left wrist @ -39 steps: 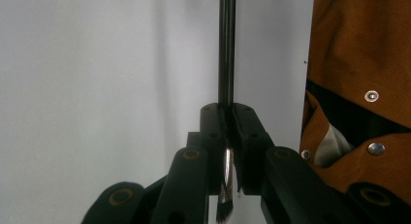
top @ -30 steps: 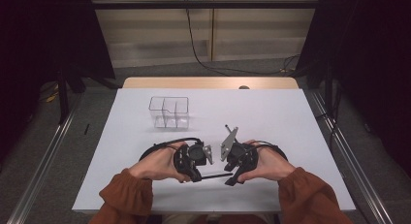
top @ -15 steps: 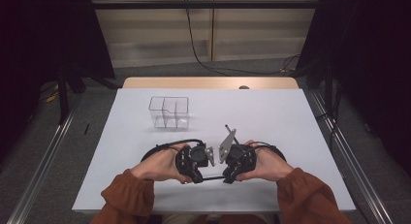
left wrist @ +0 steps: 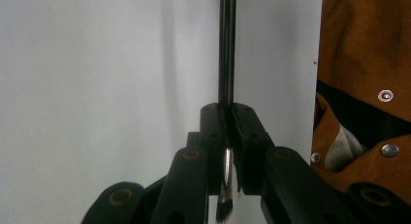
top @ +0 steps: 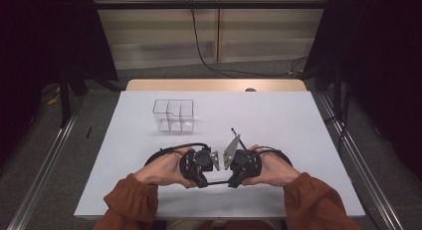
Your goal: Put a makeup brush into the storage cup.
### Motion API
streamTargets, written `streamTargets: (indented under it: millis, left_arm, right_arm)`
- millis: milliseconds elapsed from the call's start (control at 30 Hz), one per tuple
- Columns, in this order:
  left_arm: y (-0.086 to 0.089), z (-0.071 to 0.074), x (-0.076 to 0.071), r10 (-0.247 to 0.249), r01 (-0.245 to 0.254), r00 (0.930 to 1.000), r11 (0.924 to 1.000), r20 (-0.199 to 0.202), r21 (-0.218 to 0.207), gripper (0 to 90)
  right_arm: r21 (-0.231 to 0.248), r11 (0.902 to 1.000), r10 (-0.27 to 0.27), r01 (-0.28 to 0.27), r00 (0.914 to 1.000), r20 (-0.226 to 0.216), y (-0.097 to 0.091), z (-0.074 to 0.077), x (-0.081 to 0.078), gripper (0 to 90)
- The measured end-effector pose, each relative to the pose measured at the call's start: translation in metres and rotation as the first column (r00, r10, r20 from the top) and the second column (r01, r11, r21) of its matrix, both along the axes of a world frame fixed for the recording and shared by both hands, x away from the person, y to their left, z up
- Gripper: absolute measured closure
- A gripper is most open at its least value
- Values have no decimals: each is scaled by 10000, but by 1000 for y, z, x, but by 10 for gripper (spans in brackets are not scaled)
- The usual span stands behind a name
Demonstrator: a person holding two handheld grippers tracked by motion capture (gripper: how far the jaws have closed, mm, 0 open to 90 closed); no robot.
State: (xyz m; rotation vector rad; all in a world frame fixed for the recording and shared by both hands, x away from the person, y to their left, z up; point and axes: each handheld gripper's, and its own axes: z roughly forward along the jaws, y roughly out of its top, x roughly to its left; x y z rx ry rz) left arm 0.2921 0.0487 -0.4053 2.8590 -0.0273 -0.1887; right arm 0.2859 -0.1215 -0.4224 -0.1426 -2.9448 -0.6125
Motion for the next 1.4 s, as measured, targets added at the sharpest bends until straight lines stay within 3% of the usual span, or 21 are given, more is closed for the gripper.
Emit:
streamTargets:
  millis: [33, 367, 433, 533, 600, 733, 800, 867, 933, 1000, 1033, 1100, 1167, 1267, 1367, 1400]
  left_arm:
    - [0, 0, 0, 15, -15, 10000, 10000, -20, -42, 839]
    - [2, 2, 1, 99, -106, 9998, 9991, -187, -409, 812]
    - [3, 2, 2, 283, -296, 9993, 9980, -238, -552, 734]
    - [5, 1, 1, 301, -320, 9991, 9972, -297, -670, 716]
    - [8, 0, 1, 519, -528, 9985, 9960, -146, -725, 650]
    - [14, 2, 5, 992, -990, 9951, 9882, -39, -1172, 461]
    - [16, 5, 5, 984, -977, 9951, 9846, -19, -1447, 440]
    - [18, 5, 6, 1263, -1221, 9919, 9771, 129, -1742, 341]
    - [19, 6, 8, 1697, -1658, 9855, 9604, -15, -2240, 222]
    - [22, 5, 10, 1983, -1899, 9801, 9411, 17, -2798, 171]
    - [23, 5, 11, 2059, -1979, 9786, 9386, -14, -2824, 127]
    - [26, 3, 12, 2453, -2328, 9694, 9261, 50, -2968, 104]
    - [29, 1, 13, 2637, -2532, 9646, 9209, -48, -2963, 67]
    - [37, -3, 11, 2538, -2451, 9672, 9156, -146, -3188, 46]
    - [44, -5, 12, 2950, -2768, 9555, 9027, 55, -3294, 50]
    - [46, -5, 13, 3191, -2976, 9476, 8952, 110, -3317, 45]
  right_arm:
    - [88, 10000, 14, -16, 9999, 137, -1, 1, 0, 838]
    - [327, 9995, 9, -9, 10000, 22, -6, 2, 0, 841]
    - [355, 9994, 2, -2, 10000, 2, -6, 2, 0, 840]
    - [328, 9995, -41, 38, 10000, 76, -7, 1, -1, 840]
    - [292, 9995, -77, 77, 10000, 1, -8, 0, -1, 840]
    - [514, 9978, -437, 423, 9987, 258, -12, 2, -1, 841]
    - [567, 9974, -458, 442, 9986, 279, -13, 4, -1, 840]
    - [622, 9967, -545, 530, 9982, 232, -14, 4, -1, 840]
    - [662, 9962, -592, 572, 9979, 280, -15, 4, 0, 840]
    - [742, 9948, -720, 701, 9971, 239, -17, 5, 1, 840]
    - [842, 9935, -794, 768, 9965, 272, -18, 6, 1, 841]
    - [966, 9909, -980, 938, 9944, 397, -20, 7, 1, 840]
    - [1161, 9869, -1191, 1123, 9914, 537, -23, 8, 2, 840]
    - [1176, 9845, -1361, 1298, 9896, 468, -27, 6, 3, 841]
    - [1171, 9827, -1483, 1436, 9884, 327, -31, 3, 1, 840]
    - [1135, 9824, -1526, 1486, 9879, 270, -31, 2, 0, 840]
